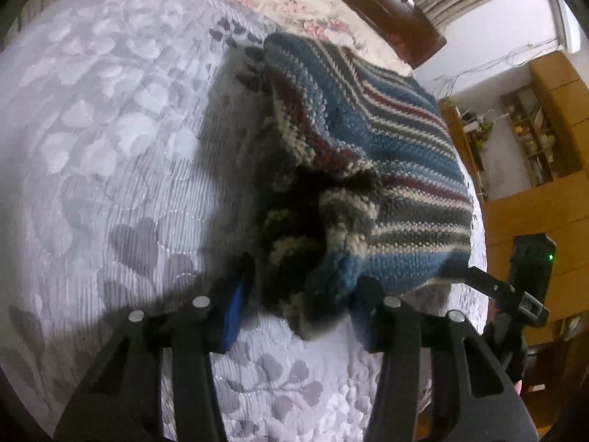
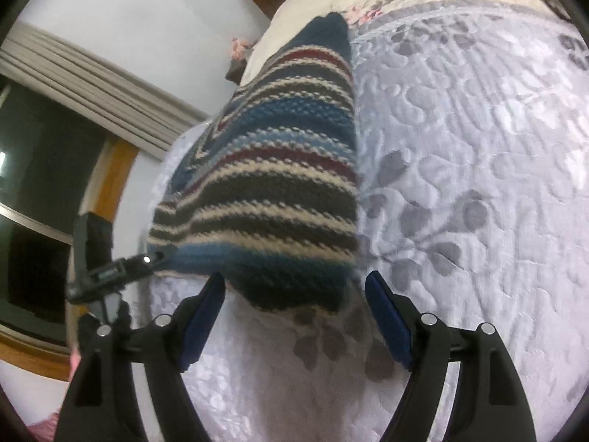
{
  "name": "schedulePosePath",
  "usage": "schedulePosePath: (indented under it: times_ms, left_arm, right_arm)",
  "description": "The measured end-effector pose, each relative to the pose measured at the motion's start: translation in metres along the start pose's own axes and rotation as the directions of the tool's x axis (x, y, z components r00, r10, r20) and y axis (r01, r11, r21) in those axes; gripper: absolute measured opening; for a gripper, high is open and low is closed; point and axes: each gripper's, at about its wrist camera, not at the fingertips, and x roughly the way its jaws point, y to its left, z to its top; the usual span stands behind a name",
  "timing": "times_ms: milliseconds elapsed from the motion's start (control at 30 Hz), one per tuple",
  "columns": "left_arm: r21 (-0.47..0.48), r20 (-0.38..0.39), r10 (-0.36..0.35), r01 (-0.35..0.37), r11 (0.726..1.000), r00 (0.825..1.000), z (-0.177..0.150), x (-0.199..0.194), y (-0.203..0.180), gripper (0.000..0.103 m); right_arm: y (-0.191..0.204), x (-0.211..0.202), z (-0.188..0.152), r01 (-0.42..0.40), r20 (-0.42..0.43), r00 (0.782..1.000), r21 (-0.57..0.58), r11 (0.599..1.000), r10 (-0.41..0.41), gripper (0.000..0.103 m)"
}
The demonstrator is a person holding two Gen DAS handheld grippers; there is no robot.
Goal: Fold small clothes
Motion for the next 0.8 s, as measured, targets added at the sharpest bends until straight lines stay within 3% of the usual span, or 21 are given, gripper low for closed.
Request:
schedulePosePath:
  times_ms: [100,200,233,267,333,433,500,600,700,800]
  left_arm:
    - [-0.002,0.039,0.031,-0.03,1.0,0.999,-0.001,-0.007,-0.006,0.058]
    - [-0.009,0.048,0.046,-0.045,0.999,0.998,0.0,-0.009,-0.012,0.059]
    - [-0.012,0.049,0.043,-0.043,0.999,0.998,0.0,-0.007,-0.013,0.059]
    - [-0.013,0.049,0.044,-0.044,0.999,0.998,0.0,-0.004,-0.013,0.06]
    - [-0.021,0.036,0.044,-0.044,0.999,0.998,0.005,0.007,-0.013,0.067]
    - [-0.028,0.042,0.029,-0.028,0.999,0.999,0.005,0.012,-0.013,0.069]
    - [-0.028,0.04,0.006,-0.005,1.0,0.999,0.005,0.009,-0.014,0.068]
    - [-0.08,0.057,-0.085,0.089,0.993,0.995,0.008,-0.005,-0.01,0.068]
    - [-0.087,0.11,-0.098,0.108,0.99,0.989,0.022,-0.025,-0.006,0.07]
    - [-0.08,0.102,-0.095,0.104,0.991,0.99,0.04,-0.027,-0.001,0.076]
  right_arm:
    - [0.004,0.013,0.01,0.003,-0.042,0.999,-0.014,1.0,-0.004,0.087]
    - [-0.001,0.029,0.012,0.049,-0.093,0.994,-0.023,0.999,-0.051,0.081]
    - [-0.003,0.03,0.012,0.055,-0.092,0.994,-0.036,0.998,-0.058,0.075]
    - [-0.004,0.028,0.012,0.057,-0.088,0.994,-0.049,0.997,-0.061,0.06]
    - [-0.007,0.025,0.012,0.049,-0.09,0.995,-0.05,0.998,-0.053,0.047]
    - [-0.02,0.018,0.005,0.028,-0.109,0.993,-0.068,0.997,-0.035,0.038]
    - [-0.021,0.014,0.002,0.036,-0.121,0.992,-0.089,0.995,-0.046,0.038]
    - [-0.021,0.008,0.003,0.016,-0.125,0.992,-0.115,0.993,-0.03,0.04]
    - [-0.014,0.009,0.005,0.006,-0.122,0.992,-0.128,0.992,-0.021,0.055]
    - [-0.012,0.006,0.016,0.007,-0.1,0.995,-0.131,0.991,-0.02,0.064]
